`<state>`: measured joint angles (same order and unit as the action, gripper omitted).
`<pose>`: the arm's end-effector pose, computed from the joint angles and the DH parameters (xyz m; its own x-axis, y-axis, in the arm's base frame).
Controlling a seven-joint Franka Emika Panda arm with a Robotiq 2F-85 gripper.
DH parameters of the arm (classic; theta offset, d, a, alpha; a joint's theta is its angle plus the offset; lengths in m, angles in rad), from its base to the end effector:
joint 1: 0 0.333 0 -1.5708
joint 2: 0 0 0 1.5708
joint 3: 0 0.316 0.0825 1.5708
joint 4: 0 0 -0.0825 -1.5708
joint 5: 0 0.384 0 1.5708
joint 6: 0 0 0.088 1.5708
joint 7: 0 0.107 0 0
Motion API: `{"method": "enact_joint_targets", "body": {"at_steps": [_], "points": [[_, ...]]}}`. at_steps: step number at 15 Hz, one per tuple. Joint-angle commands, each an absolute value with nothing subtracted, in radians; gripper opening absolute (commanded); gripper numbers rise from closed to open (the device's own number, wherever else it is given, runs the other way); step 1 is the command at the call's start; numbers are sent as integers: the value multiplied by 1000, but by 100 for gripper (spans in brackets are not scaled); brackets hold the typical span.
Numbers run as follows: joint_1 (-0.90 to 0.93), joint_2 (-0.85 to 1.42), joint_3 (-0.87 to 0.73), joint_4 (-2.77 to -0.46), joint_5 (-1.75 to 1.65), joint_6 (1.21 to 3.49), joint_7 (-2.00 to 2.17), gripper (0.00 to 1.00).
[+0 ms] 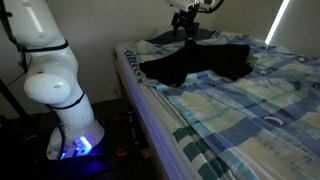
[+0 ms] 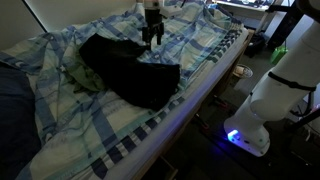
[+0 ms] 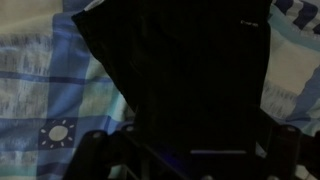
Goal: Fold the black trousers in half
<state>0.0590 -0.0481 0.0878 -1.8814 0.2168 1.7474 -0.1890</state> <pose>0.5298 0.0986 0.5203 0.9560 0.2890 -0.0499 0.2721 -0.9375 -0.2169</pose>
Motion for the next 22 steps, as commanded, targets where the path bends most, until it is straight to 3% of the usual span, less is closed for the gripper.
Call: {"method": "enact_joint_targets", "body": {"at_steps": [1, 12, 22], "points": [[70, -32, 86, -1866, 203, 1737, -172, 100], [17, -80, 9, -1974, 181, 1716, -105, 100], [-20, -41, -45, -2096, 204, 1725, -301, 100]]}}
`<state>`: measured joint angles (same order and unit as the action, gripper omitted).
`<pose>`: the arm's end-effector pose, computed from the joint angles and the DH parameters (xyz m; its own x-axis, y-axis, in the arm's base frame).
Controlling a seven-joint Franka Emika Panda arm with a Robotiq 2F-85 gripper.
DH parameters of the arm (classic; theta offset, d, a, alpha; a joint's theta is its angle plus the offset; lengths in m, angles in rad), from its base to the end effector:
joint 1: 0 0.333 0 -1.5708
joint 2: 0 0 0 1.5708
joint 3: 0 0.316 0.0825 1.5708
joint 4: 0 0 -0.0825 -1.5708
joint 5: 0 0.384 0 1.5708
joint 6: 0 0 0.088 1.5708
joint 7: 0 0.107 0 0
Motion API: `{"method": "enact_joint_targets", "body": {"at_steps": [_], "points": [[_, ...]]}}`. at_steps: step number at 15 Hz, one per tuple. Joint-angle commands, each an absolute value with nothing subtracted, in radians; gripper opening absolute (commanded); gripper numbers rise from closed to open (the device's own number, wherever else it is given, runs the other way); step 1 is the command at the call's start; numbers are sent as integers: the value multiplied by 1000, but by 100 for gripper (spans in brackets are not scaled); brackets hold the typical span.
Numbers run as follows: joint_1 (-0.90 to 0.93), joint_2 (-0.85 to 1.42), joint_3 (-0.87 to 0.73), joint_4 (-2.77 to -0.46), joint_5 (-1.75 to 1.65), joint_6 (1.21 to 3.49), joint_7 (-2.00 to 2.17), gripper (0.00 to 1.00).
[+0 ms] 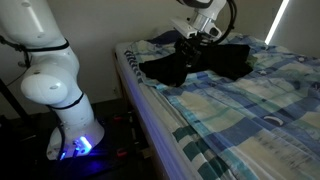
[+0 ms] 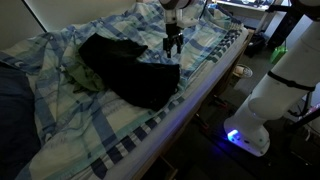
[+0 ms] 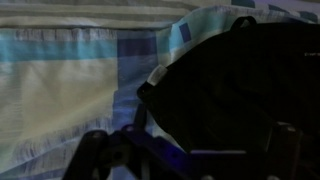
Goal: Fold the black trousers in half
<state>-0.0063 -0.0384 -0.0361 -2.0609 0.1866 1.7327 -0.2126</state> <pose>0.5065 -0.0046 0.4323 0.9593 0.1379 -0.2463 0.0817 -0.9708 -0.2253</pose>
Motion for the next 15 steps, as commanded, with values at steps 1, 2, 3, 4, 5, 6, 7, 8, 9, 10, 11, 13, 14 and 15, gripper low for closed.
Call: {"method": "enact_joint_targets", "body": {"at_steps": [1, 2, 3, 4, 5, 6, 7, 8, 9, 10, 11, 13, 14, 15], "points": [[-22, -36, -49, -2103, 203, 1726, -337, 100], [-23, -31, -52, -2109, 199, 1726, -379, 100], [-24, -25, -54, -2113, 198, 1723, -418, 100], [-27, -18, -54, -2115, 196, 1722, -453, 100], [-28, -10, -53, -2114, 196, 1719, -490, 100], [-28, -2, -51, -2114, 194, 1719, -522, 100], [-27, 8, -48, -2111, 193, 1719, -550, 100], [-26, 17, -45, -2107, 194, 1718, -574, 100], [-25, 26, -43, -2103, 193, 1716, -595, 100], [-24, 36, -40, -2099, 194, 1715, -608, 100], [-24, 44, -37, -2097, 197, 1713, -622, 100], [-26, 60, -34, -2097, 202, 1708, -632, 100], [-27, 67, -32, -2097, 202, 1707, -629, 100], [-28, 74, -30, -2096, 202, 1705, -621, 100]]}}
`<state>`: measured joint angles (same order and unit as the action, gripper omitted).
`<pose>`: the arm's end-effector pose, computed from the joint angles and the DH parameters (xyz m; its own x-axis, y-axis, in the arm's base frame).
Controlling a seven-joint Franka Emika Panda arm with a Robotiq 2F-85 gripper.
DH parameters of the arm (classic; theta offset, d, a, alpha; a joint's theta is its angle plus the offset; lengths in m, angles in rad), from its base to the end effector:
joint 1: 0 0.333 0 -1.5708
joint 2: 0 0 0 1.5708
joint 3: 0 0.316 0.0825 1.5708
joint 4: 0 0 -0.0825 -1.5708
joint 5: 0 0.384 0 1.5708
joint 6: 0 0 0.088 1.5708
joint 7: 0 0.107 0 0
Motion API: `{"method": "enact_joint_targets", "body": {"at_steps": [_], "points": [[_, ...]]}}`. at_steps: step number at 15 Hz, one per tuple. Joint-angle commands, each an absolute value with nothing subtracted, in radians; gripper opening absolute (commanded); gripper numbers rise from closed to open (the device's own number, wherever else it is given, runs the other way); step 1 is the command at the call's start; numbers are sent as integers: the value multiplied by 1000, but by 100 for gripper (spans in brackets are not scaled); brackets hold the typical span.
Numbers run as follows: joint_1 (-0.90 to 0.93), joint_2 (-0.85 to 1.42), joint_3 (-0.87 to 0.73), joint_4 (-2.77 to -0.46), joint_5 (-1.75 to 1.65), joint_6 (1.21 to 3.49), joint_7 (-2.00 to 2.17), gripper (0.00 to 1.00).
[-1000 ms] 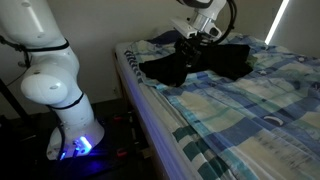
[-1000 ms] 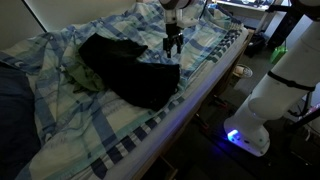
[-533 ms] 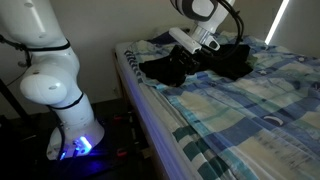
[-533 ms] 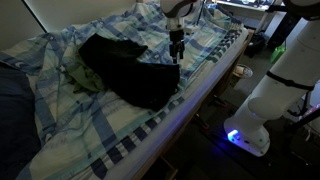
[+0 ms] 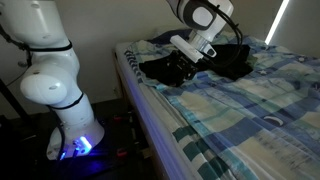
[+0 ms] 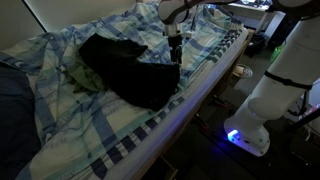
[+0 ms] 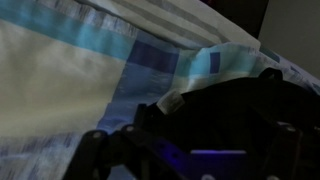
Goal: Fold the black trousers in half
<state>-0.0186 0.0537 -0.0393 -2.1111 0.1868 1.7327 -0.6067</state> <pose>0.4999 -0.0119 0.3649 0.8336 0.4877 -0.2593 0.3831 -0.8486 -0.3648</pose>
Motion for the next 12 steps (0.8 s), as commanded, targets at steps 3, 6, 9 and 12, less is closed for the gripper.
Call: {"method": "enact_joint_targets", "body": {"at_steps": [3, 6, 9, 12], "points": [[-29, 89, -26, -2097, 200, 1707, -609, 68], [-30, 96, -25, -2100, 192, 1711, -603, 43], [-31, 99, -26, -2095, 186, 1714, -594, 77], [-29, 110, -24, -2085, 180, 1716, -586, 92]]}}
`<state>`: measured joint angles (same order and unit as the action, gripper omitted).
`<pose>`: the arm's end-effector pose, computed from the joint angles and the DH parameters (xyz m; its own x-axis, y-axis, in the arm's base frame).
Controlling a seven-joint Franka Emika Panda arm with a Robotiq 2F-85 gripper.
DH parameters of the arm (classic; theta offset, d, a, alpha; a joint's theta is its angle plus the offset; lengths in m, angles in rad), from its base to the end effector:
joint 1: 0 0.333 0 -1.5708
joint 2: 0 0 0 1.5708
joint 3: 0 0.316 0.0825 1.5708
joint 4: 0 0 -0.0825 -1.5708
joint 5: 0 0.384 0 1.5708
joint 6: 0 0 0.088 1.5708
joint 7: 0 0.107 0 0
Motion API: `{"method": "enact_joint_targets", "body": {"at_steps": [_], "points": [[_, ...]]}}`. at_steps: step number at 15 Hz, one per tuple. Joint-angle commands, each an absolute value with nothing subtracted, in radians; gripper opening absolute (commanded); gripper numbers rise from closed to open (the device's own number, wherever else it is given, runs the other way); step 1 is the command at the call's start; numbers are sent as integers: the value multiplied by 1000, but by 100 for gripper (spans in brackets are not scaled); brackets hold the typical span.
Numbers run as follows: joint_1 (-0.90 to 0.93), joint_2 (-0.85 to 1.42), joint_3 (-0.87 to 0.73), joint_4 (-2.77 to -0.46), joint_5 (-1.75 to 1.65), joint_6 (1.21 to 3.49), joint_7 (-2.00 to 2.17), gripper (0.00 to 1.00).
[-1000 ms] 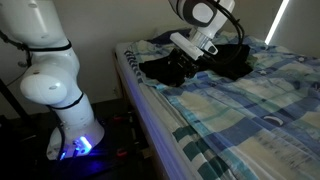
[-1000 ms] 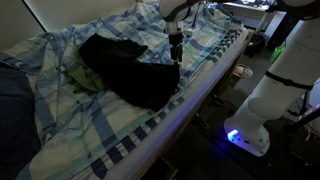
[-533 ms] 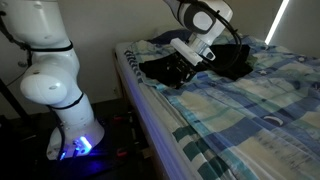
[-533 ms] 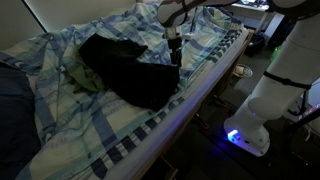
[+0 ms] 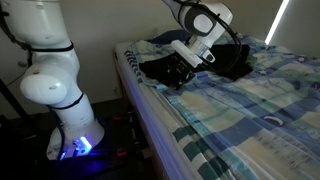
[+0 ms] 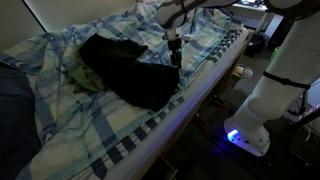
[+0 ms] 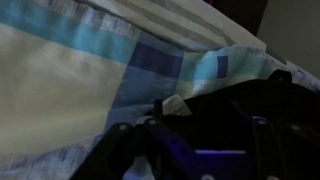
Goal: Fold the black trousers in half
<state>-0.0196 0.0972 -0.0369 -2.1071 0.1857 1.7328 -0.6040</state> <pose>0.5020 -0.0114 0.3446 0.8227 0.4871 -0.2930 0.3679 -0.8492 -0.3787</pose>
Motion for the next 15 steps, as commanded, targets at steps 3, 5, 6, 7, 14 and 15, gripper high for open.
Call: {"method": "enact_joint_targets", "body": {"at_steps": [3, 5, 6, 7, 14, 15], "points": [[-26, 125, -21, -2080, 177, 1718, -581, 100], [-26, 136, -19, -2081, 179, 1719, -581, 75], [-26, 142, -18, -2081, 180, 1719, -583, 71], [-27, 148, -17, -2082, 183, 1718, -582, 61], [-27, 135, -15, -2090, 185, 1728, -559, 8], [-24, 122, -13, -2093, 184, 1732, -544, 2]]}}
